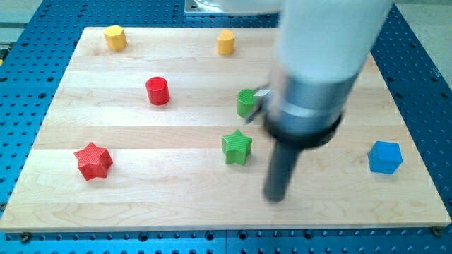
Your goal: Move the green star into the green circle
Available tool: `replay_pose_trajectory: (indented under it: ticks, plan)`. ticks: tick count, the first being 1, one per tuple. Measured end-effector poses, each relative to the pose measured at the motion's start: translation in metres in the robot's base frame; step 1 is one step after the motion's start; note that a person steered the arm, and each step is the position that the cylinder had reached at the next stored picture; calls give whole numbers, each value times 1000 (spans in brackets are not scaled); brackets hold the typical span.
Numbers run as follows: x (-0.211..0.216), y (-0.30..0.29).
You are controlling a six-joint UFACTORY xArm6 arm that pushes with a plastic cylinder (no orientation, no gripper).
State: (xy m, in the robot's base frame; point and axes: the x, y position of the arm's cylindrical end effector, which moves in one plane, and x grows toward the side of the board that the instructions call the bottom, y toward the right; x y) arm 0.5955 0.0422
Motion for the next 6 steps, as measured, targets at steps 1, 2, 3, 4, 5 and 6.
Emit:
replay_pose_trajectory:
  ticks: [1, 2, 3, 4, 5, 6]
  plan:
    - [-50, -40]
    - [-85, -30]
    - [-104, -12]
    - [-90, 17]
    - [-129, 11]
    - [-113, 5]
